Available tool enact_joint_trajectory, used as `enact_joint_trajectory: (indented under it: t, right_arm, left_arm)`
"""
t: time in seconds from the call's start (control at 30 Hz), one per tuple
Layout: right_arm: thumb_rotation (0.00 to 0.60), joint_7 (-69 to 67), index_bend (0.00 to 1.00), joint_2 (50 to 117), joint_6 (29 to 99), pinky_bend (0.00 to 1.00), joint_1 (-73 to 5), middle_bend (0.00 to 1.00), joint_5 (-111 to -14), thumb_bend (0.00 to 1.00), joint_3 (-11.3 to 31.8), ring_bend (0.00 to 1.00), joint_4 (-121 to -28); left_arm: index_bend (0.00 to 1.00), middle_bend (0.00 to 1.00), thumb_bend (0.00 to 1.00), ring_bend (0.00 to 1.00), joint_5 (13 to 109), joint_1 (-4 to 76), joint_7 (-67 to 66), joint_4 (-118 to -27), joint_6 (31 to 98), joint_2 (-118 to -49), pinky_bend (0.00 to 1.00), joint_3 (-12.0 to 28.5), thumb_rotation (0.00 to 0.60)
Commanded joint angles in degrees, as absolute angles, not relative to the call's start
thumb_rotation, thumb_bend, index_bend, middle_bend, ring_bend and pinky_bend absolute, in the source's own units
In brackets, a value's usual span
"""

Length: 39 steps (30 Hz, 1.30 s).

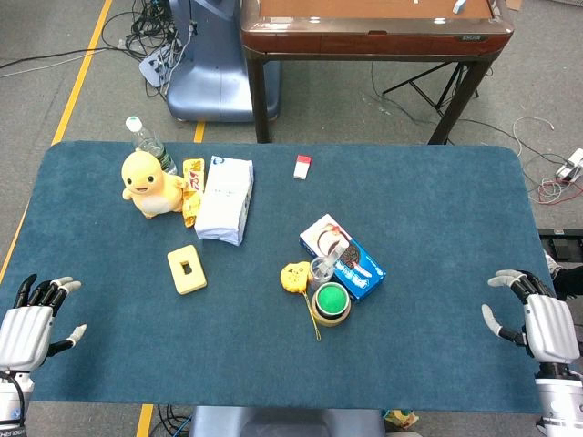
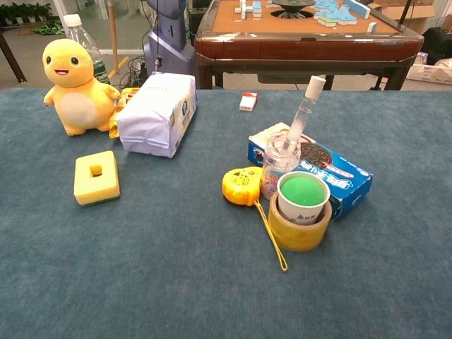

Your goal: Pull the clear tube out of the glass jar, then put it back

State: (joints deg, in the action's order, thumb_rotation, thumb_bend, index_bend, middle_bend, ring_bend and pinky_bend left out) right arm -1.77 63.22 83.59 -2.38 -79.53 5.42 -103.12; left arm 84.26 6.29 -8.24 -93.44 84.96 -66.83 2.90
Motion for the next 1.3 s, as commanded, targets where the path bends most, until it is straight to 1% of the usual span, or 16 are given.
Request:
enact_joint_trajectory:
  t: [0.03,0.33,0.53,0.67,0.87,1.17,1.27,1.3]
  right_arm:
    - [0.600,-1.86,0.39,63.35,83.66,0.26,-2.41,0.30,-79.76,0.42,5.40,0.19,-103.06]
    - [0.600,-1.74,0.39,63.27,82.50,0.26,-3.45,0.30,-80.13,0.42,5.73,0.19,-103.15]
    - [0.600,-1.90,0.39,62.70,79.61,0.26,-5.79,0.30,-80.30,0.42,6.52,0.19,-104.33]
    - [0.600,-2.37,0.39,62.04,75.68,0.26,-8.29,0.30,-78.88,0.42,7.41,0.19,-105.60]
    - [0.600,-2.30,0.39,62.00,67.63,0.26,-13.74,0.30,-74.73,0.42,9.54,0.19,-105.66]
    - [0.600,-2.66,0.39,65.70,57.26,0.26,-22.12,0.29,-67.83,0.42,12.76,0.19,-103.50]
    - [0.600,-2.83,0.39,67.69,53.92,0.26,-25.12,0.28,-65.14,0.39,13.76,0.19,-102.00]
    - [0.600,-2.70,0.39,68.23,53.15,0.26,-25.92,0.28,-64.50,0.37,13.99,0.19,-101.59]
  left_arm:
    - [0.25,0.20,0.24,0.16,84.22,6.25,-8.15,-93.35,84.96,-66.85,0.02,2.88,0.600]
    - [0.25,0.20,0.24,0.16,84.41,5.88,-7.86,-93.38,85.42,-66.71,0.02,2.78,0.600]
    - [0.25,0.20,0.24,0.16,84.63,5.69,-7.70,-93.52,85.79,-66.46,0.02,2.80,0.600]
    - [0.25,0.20,0.24,0.16,84.71,5.47,-7.57,-93.61,86.03,-66.28,0.02,2.73,0.600]
    - [0.25,0.20,0.24,0.16,84.86,5.17,-7.37,-93.61,86.25,-66.18,0.02,2.54,0.600]
    - [0.25,0.20,0.24,0.16,85.02,4.63,-7.18,-93.79,86.93,-65.86,0.02,2.48,0.600]
    - [0.25,0.20,0.24,0.16,85.10,4.54,-7.23,-93.89,86.96,-65.78,0.02,2.42,0.600]
    - [0.25,0.20,0.24,0.16,85.15,4.51,-7.25,-93.92,87.01,-65.77,0.02,2.41,0.600]
